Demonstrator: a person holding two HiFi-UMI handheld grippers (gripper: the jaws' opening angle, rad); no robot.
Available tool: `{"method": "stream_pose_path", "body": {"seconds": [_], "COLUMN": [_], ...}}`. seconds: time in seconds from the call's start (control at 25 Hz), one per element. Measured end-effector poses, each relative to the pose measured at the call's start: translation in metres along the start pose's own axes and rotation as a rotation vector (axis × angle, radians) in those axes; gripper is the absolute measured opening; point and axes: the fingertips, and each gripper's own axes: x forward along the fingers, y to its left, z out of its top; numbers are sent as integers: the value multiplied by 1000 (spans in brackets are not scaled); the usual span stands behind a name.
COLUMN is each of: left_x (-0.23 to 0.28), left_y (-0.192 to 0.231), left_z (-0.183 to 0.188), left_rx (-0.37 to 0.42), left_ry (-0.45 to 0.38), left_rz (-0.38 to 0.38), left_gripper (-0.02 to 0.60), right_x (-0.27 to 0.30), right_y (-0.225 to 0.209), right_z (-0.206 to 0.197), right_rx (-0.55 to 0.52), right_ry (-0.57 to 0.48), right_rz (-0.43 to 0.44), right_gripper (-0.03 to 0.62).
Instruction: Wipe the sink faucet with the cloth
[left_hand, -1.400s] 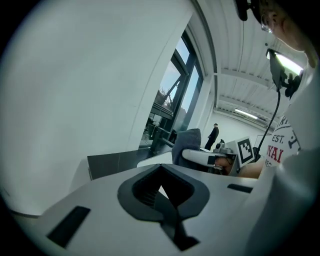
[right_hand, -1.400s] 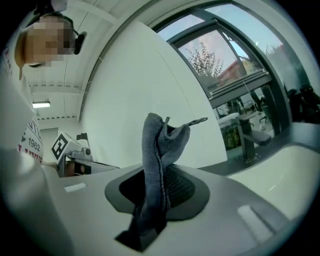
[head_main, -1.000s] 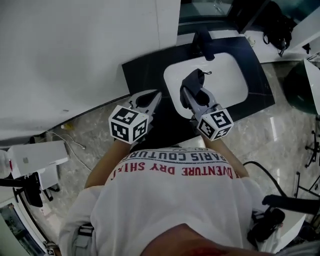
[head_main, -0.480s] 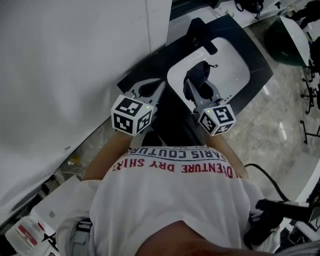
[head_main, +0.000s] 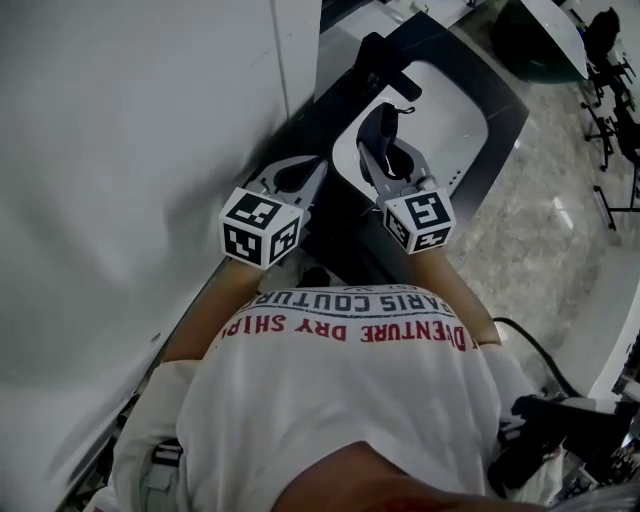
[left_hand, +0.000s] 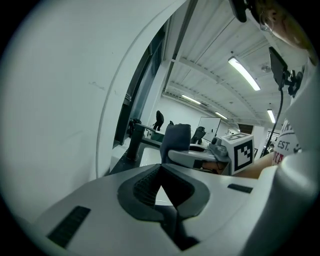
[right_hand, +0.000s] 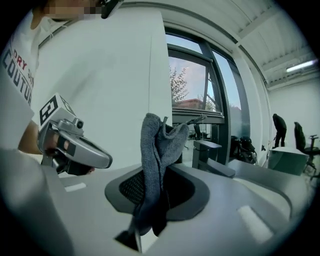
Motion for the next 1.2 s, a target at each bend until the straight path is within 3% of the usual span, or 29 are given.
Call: {"method": "stream_pose_path", "body": {"seconds": [0.36, 0.56, 0.84, 1.2], "left_x": [14, 21, 31, 33], "left_y": [21, 32, 39, 48], "left_z": [-5, -2, -8, -16], "left_rx": [-4, -12, -29, -34], "left_ry": [49, 50, 64, 78], "left_rz": [-26, -27, -37, -32], "left_gripper": [2, 2, 2, 2], "right_x": [62, 89, 119, 133], "right_y": [-56, -82, -112, -118], "right_z": [36, 48, 29, 18], "right_rx": [-241, -231, -220, -207], "right_ry": [52, 43, 110, 95], "right_rz": [-187, -249, -350, -374], "right_gripper": [67, 67, 67, 67]}}
